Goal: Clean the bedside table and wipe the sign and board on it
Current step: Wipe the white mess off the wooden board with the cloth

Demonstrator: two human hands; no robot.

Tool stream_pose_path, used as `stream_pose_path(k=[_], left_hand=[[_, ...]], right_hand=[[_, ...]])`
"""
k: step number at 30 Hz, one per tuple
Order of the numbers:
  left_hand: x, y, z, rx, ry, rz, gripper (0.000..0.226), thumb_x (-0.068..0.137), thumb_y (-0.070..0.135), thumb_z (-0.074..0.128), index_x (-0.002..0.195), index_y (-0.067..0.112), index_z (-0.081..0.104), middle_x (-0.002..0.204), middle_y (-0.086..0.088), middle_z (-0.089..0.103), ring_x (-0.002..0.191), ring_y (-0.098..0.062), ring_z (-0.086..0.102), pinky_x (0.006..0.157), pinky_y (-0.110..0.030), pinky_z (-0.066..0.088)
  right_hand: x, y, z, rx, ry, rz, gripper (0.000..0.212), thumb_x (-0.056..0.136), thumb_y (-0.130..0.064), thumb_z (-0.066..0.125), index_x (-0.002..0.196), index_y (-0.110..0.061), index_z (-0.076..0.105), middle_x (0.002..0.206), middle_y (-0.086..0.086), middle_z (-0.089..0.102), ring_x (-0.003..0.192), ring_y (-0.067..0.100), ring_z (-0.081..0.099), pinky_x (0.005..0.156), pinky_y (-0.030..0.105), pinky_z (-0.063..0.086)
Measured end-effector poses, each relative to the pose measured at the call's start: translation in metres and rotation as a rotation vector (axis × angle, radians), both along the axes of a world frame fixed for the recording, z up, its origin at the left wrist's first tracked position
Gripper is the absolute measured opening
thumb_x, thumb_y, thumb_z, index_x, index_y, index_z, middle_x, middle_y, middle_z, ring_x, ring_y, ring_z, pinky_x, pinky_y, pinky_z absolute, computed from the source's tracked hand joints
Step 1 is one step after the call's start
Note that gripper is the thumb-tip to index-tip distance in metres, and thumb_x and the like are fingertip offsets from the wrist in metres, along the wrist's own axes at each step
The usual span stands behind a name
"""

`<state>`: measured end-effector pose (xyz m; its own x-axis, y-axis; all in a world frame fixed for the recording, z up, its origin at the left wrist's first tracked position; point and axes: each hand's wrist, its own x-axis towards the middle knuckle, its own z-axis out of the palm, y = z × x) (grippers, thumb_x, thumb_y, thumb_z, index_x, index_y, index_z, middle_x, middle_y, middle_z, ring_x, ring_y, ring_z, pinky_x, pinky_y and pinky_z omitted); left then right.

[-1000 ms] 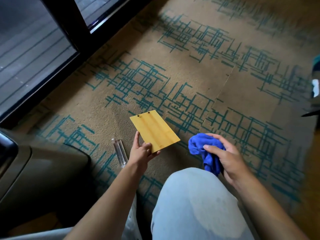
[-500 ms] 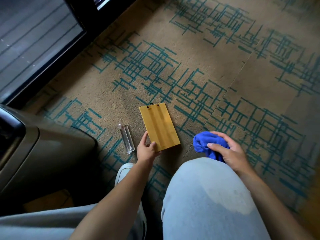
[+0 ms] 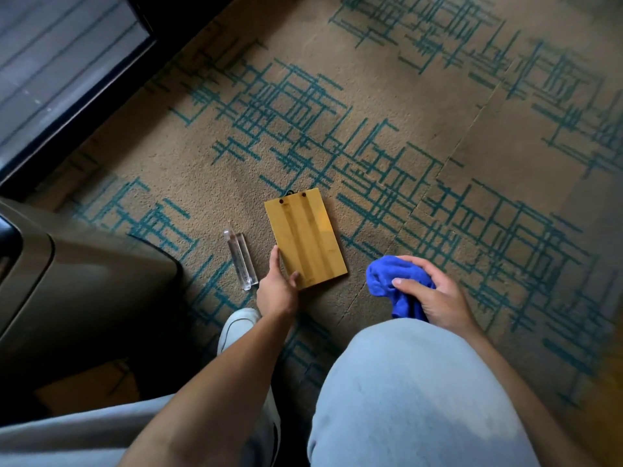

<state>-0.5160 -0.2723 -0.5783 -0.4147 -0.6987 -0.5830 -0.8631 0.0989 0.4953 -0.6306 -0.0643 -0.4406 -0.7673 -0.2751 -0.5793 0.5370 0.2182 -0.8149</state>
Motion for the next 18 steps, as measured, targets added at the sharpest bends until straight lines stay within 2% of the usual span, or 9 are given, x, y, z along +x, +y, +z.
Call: stream_pose_path(k=[5,7,12,16,18], left_hand=[[0.003,-0.001,-0.005,-0.091,-0.014,-0.079,0.073,0.097,0.035,0.061,0.153,0.044,0.015,0.115,-0.010,0.068,0.089,-0.025,0.063,0.081,-0.038,0.052],[0.002,0.002,-0.007,-0.125,-0.043,-0.131,0.074,0.097,0.037,0.060,0.154,0.044,0.014,0.118,-0.010,0.067,0.097,-0.029,0.065,0.080,-0.039,0.052],[-0.001,0.004,-0.004,-0.126,-0.123,-0.160,0.076,0.099,0.040,0.057,0.156,0.045,0.007,0.118,-0.013,0.067,0.100,-0.031,0.066,0.080,-0.039,0.052],[-0.004,-0.004,-0.001,-0.148,-0.204,-0.342,0.085,0.097,0.043,0.057,0.158,0.034,-0.001,0.116,-0.015,0.066,0.098,-0.033,0.067,0.076,-0.039,0.053],[-0.006,-0.013,0.004,-0.174,-0.238,-0.433,0.083,0.097,0.048,0.055,0.158,0.028,0.003,0.114,-0.014,0.067,0.097,-0.032,0.068,0.078,-0.040,0.057]], right_hand=[[0.002,0.002,-0.005,-0.006,-0.006,0.009,0.033,0.082,0.010,0.066,0.102,-0.016,0.071,0.102,0.004,0.074,0.079,0.007,0.068,0.061,0.015,0.053],[0.003,0.003,-0.006,-0.002,0.003,0.011,0.033,0.082,0.011,0.066,0.102,-0.016,0.070,0.102,0.004,0.073,0.079,0.005,0.067,0.063,0.014,0.052],[0.004,0.006,-0.002,0.017,0.015,0.027,0.033,0.083,0.011,0.066,0.105,-0.014,0.068,0.097,0.001,0.072,0.075,-0.001,0.067,0.065,0.011,0.050],[0.002,0.007,-0.001,0.009,0.005,0.032,0.033,0.083,0.009,0.067,0.103,-0.017,0.070,0.095,-0.003,0.074,0.076,0.001,0.068,0.065,0.012,0.051],[0.001,0.006,-0.002,0.003,-0.001,0.029,0.033,0.083,0.009,0.067,0.101,-0.018,0.070,0.090,-0.007,0.075,0.076,0.001,0.069,0.065,0.012,0.051]])
